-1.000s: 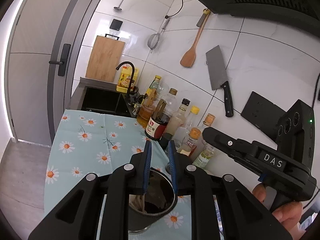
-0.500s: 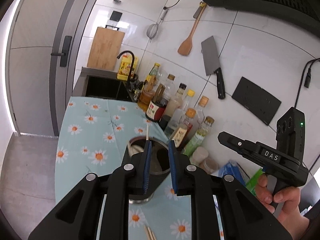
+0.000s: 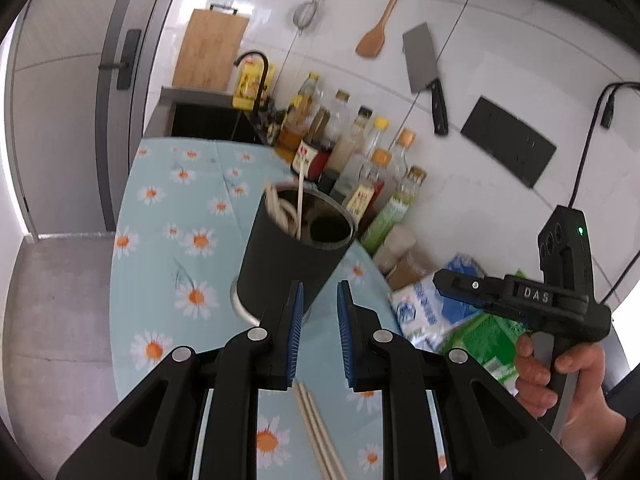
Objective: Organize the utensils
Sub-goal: 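Withdraw both open grippers from the holder back down to the remaining chopsticks, then grasp a wooden chopstick with the right gripper while the left gripper grasps another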
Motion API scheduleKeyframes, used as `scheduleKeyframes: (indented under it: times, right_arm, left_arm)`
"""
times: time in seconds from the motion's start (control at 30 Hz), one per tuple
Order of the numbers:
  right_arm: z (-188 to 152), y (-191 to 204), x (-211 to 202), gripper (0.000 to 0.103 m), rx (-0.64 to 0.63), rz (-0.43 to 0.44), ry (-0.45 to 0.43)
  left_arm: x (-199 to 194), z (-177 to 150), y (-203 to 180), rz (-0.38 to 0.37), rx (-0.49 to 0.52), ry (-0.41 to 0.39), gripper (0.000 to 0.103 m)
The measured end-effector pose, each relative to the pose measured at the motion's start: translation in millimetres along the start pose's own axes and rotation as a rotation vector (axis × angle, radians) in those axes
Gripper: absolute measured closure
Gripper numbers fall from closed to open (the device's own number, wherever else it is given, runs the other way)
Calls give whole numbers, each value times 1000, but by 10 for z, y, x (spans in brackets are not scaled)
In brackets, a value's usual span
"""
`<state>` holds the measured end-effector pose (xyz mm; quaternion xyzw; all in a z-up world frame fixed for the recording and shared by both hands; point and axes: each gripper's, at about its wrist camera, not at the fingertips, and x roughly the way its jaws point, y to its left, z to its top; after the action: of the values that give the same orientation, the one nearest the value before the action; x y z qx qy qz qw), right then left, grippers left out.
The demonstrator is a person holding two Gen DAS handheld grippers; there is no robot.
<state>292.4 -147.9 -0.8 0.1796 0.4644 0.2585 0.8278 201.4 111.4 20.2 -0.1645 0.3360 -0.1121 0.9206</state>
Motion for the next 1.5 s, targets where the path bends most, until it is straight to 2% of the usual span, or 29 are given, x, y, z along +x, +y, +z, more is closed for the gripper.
scheduleKeyframes:
  times: [0.47,0.63,0.73,0.8,0.83,1.0,1.23,1.4,1.5]
  right_arm:
    - [-529,-543,432,57,248,-252,272]
    - [-678,-695,570,57,305,-358,347]
    - [-782,-748,664,58,323,-394,390]
    - [-830,-748,715,64,321,-425,409]
    - [-852,-751,744,66,320,-443,418]
    - [-917,-731,832,77,314,-508,454]
    - [-952,-613,1039,82,285,-597,471]
    - [-967,-461,1170,89,242,-675,472]
    - [-986,-393,1210,92,224,-688,464]
  left_arm:
    - [181,-549,393,-41,-37,166,87]
    - [197,-683,548,-58,-53,203,87]
    - [192,-745,633,-69,-63,216,86]
    - [188,-785,684,-79,-69,223,85]
    - [186,-805,706,-84,-72,227,81]
    - [164,-894,808,-100,-82,240,80]
    - [141,-1007,956,-111,-109,264,80]
    - [141,-1073,1035,-123,-124,282,80]
    - [170,-1116,1051,-140,-129,301,80]
